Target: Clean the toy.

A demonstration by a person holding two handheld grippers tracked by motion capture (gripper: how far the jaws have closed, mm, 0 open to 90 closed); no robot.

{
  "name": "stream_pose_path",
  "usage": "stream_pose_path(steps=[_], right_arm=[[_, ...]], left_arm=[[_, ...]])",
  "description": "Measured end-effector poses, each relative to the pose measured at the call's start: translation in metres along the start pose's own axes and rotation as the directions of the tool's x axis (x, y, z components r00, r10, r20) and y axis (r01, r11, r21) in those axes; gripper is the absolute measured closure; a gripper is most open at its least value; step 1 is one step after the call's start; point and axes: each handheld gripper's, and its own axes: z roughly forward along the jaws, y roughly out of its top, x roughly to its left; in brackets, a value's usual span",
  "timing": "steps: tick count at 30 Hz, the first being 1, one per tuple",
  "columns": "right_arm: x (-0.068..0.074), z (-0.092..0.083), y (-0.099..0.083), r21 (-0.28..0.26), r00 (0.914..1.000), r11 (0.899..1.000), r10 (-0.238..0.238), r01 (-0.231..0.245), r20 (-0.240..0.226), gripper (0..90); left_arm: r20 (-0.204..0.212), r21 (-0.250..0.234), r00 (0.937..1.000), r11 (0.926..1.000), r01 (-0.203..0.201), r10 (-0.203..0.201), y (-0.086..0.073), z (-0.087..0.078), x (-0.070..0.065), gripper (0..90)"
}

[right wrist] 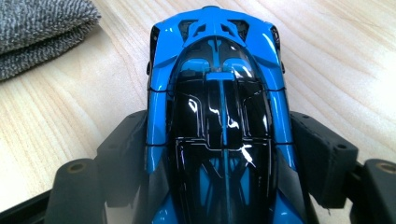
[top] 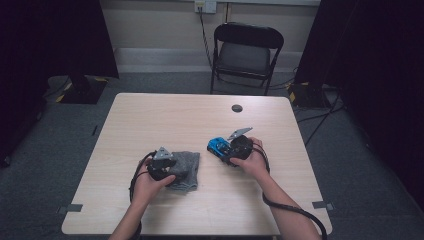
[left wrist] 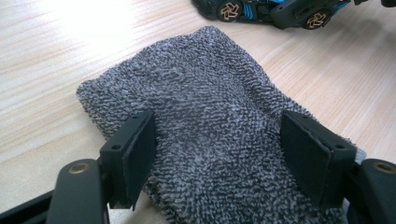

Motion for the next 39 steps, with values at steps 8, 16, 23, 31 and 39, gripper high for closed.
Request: stream_pose_path(steps=[8,16,23,31,39], right_arm=[[0.003,-0.002,-0.004,-0.010,0.9994,1.000,0.024,-0.024,0.023,25.8],[0.002,-0.010,-0.012,-0.019,0.9984,0.999,0.046,-0.045,0.032,25.8],[0.003,-0.019,-0.014,-0.035,0.9981,0.998,0.051,-0.050,0.034,25.9],[0.008,-0.023,-0.016,-0.035,0.9984,0.999,0.039,-0.037,0.040,27.6],[0.010,-0.020,-0.022,-0.043,0.9981,0.998,0.041,-0.039,0.047,27.2]], left_arm=[[-0.006,0.004,1.0000,1.0000,-0.001,0.001,0.001,-0.001,-0.001,27.5],[-0.007,0.002,1.0000,1.0000,-0.002,0.002,0.002,-0.001,-0.001,27.5],[-0.018,0.011,0.9998,0.9999,-0.005,0.005,0.006,-0.005,-0.003,27.2],[-0.054,0.042,0.9985,0.9991,-0.009,0.012,0.011,-0.003,-0.015,31.6],[-0.047,0.051,0.9989,0.9987,0.005,-0.003,0.006,0.002,-0.012,33.7]])
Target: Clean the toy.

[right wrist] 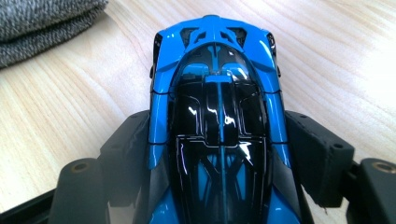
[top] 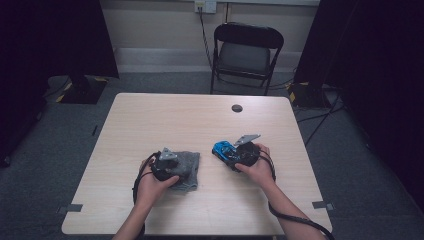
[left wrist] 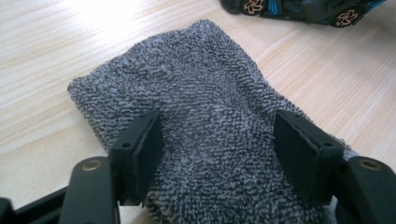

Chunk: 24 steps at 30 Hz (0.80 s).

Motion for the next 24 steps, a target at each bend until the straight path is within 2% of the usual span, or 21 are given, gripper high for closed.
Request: stream_pose_path(steps=[3,6,9,14,17,19,21,24], right_arm=[[0.000,0.000,0.001,0.008,1.0000,1.000,-0.007,0.007,-0.006,26.7],[0.001,0.001,0.002,0.024,0.9994,0.999,-0.033,0.033,0.000,23.5],[0.001,0.002,0.006,0.028,0.9991,0.999,-0.041,0.041,0.007,19.6],[0.001,0.009,0.014,0.035,0.9993,0.999,-0.037,0.037,-0.008,19.4],[0.001,0.013,0.014,0.056,0.9994,0.998,-0.034,0.033,0.004,17.9],[0.003,0.013,0.014,0.057,0.9991,0.998,-0.041,0.041,0.007,21.5],[0.003,0.012,0.013,0.053,0.9997,0.998,-0.016,0.015,0.017,24.7],[0.003,0.012,0.013,0.058,0.9999,0.998,0.003,-0.004,0.016,25.6]], left_arm=[[0.005,0.002,1.0000,1.0000,0.002,-0.002,-0.001,0.001,0.000,34.9],[0.005,0.005,1.0000,1.0000,-0.005,0.005,-0.001,0.000,0.001,35.2],[0.010,0.002,0.9999,1.0000,0.004,-0.004,-0.002,0.001,0.001,35.4],[0.010,-0.004,0.9999,1.0000,0.000,0.000,-0.003,0.002,0.002,35.9],[0.001,-0.003,0.9998,0.9998,-0.022,0.022,-0.005,0.003,0.001,36.6],[-0.010,0.007,0.9988,0.9988,-0.047,0.048,-0.005,0.003,0.000,38.7],[-0.026,0.008,0.9960,0.9964,-0.085,0.085,-0.006,0.004,0.000,40.3],[-0.028,0.000,0.9949,0.9953,-0.097,0.096,-0.007,0.004,-0.002,41.2]])
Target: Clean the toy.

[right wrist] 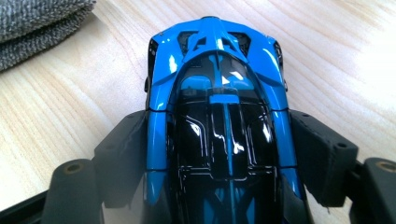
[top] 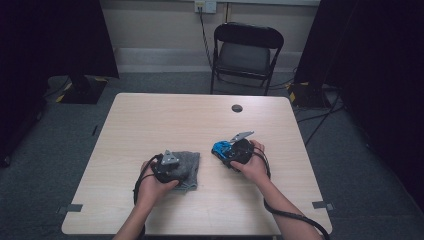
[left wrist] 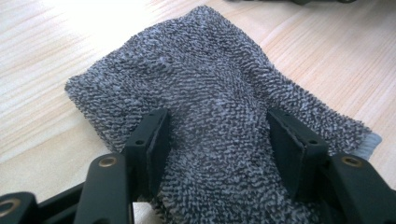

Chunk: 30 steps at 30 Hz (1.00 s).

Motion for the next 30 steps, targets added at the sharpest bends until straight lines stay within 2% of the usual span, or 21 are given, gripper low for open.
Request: stream_pose_path(steps=[4,5,9,12,14,16,19,22,25,27,30], right_arm=[[0.001,0.000,0.000,0.001,0.9999,1.000,0.011,-0.011,0.007,25.8],[0.001,0.000,0.000,0.003,0.9999,1.000,0.011,-0.011,0.008,25.8],[0.001,-0.001,0.002,0.024,0.9999,1.000,0.015,-0.015,0.009,25.9],[0.002,-0.004,0.002,0.001,0.9998,1.000,0.016,-0.016,0.011,28.0],[0.001,-0.008,0.003,0.000,0.9994,1.000,0.031,-0.031,-0.015,28.1],[0.003,-0.007,0.002,0.038,1.0000,0.999,-0.002,0.002,0.002,28.1],[0.000,-0.009,-0.001,0.015,0.9992,0.999,0.033,-0.033,-0.022,28.1],[-0.002,-0.011,-0.004,0.003,0.9987,0.999,0.042,-0.042,-0.030,28.1],[-0.002,-0.015,-0.004,-0.002,0.9988,0.999,0.037,-0.037,-0.031,28.2],[0.000,-0.019,-0.004,0.000,0.9995,1.000,0.022,-0.022,-0.024,28.1],[0.002,-0.024,-0.003,-0.010,0.9987,1.000,0.025,-0.025,-0.045,28.1]], left_arm=[[-0.006,-0.010,0.9999,0.9999,-0.010,0.010,-0.002,-0.001,0.000,44.3],[0.004,-0.009,1.0000,0.9999,-0.004,0.004,-0.002,-0.001,-0.001,46.2],[0.018,-0.012,0.9996,0.9998,-0.019,0.019,-0.001,-0.001,-0.002,61.6],[0.028,-0.011,0.9996,0.9999,-0.003,0.003,0.000,-0.002,0.000,69.9],[0.052,-0.014,0.9981,0.9994,0.032,-0.032,0.000,-0.002,0.003,72.9],[0.059,-0.018,0.9977,0.9992,0.035,-0.034,0.000,-0.002,0.004,73.2],[0.067,-0.026,0.9969,0.9987,0.043,-0.041,-0.001,-0.003,0.006,73.3],[0.064,-0.027,0.9973,0.9989,0.038,-0.036,0.001,-0.004,0.006,74.7],[0.045,-0.026,0.9990,0.9997,0.004,-0.002,0.004,-0.004,0.004,75.7],[0.041,-0.030,0.9991,0.9995,0.010,-0.008,0.006,-0.005,0.004,77.1],[0.038,-0.045,0.9990,0.9986,0.027,-0.026,0.009,-0.007,0.006,78.5]])
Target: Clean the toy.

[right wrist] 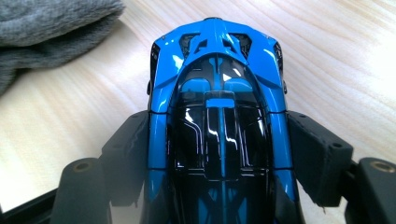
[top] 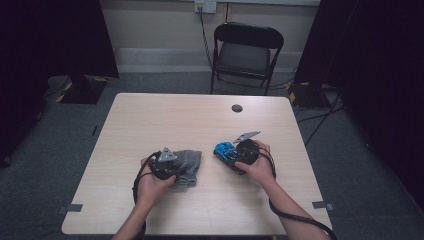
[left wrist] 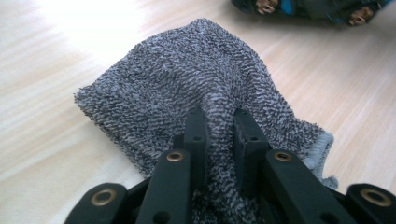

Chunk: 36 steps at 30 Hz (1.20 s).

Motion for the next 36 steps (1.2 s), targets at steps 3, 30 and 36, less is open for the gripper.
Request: stream_pose_path(steps=[3,30,36], right_arm=[[0.004,-0.004,0.001,-0.009,0.9998,1.000,-0.011,0.011,-0.016,28.1],[0.035,-0.007,0.021,-0.035,0.9899,0.992,-0.123,0.121,-0.070,28.1],[0.034,-0.003,0.019,-0.019,0.9898,0.992,-0.124,0.123,-0.071,28.2]], left_arm=[[-0.004,-0.031,0.9994,0.9989,0.035,-0.035,0.008,-0.003,0.005,78.7],[0.132,-0.033,0.9872,0.9958,-0.086,0.090,0.051,0.020,0.009,78.8],[0.095,0.008,0.9917,0.9961,-0.088,0.087,0.044,0.022,0.013,76.1]])
